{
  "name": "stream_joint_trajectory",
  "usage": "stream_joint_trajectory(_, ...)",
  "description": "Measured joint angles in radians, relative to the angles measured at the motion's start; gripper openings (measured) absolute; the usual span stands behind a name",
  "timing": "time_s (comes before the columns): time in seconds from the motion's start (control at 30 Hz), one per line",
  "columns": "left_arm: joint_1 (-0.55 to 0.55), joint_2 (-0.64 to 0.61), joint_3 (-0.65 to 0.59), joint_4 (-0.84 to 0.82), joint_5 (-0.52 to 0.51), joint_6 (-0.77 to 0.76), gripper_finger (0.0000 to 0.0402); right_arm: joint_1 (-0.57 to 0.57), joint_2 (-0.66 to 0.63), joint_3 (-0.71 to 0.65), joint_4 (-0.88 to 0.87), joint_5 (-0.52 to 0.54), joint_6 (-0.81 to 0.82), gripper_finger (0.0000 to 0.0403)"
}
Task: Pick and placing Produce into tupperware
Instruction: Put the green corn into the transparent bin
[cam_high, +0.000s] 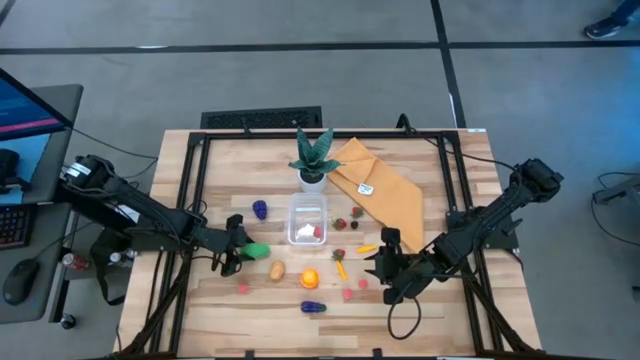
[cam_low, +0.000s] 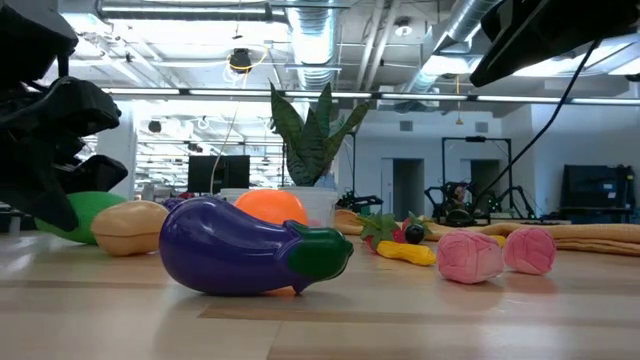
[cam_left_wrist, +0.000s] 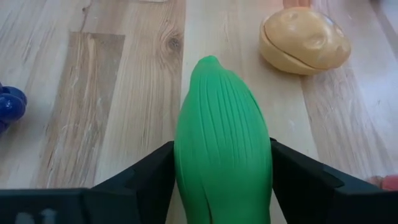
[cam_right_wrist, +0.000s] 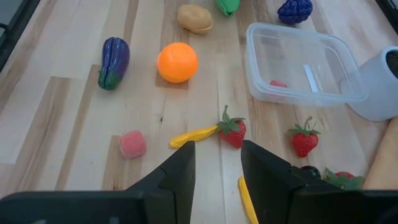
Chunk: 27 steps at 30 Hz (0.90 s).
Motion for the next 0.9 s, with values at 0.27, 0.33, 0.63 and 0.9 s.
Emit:
stream_joint_trajectory(0.27, 0.000, 0.000, 0.000, 0.112, 0.000, 0.061, 0.0221, 0.000, 0.000, 0.000, 0.000, 0.000, 0.000, 0.0123)
stream_joint_trajectory(0.33, 0.000, 0.000, 0.000, 0.131, -0.004, 0.070, 0.0212, 0.000, 0.000, 0.000, 0.000, 0.000, 0.000, 0.0123)
stream_joint_trajectory(0.63, 0.000, 0.000, 0.000, 0.142, -0.023, 0.071, 0.0211, 0.000, 0.000, 0.000, -0.001, 0.000, 0.000, 0.0123)
stream_joint_trajectory(0.9, 0.000, -0.001, 0.000, 0.215, -0.055, 0.133, 0.0208, 0.000, 0.000, 0.000, -0.001, 0.000, 0.000, 0.0123)
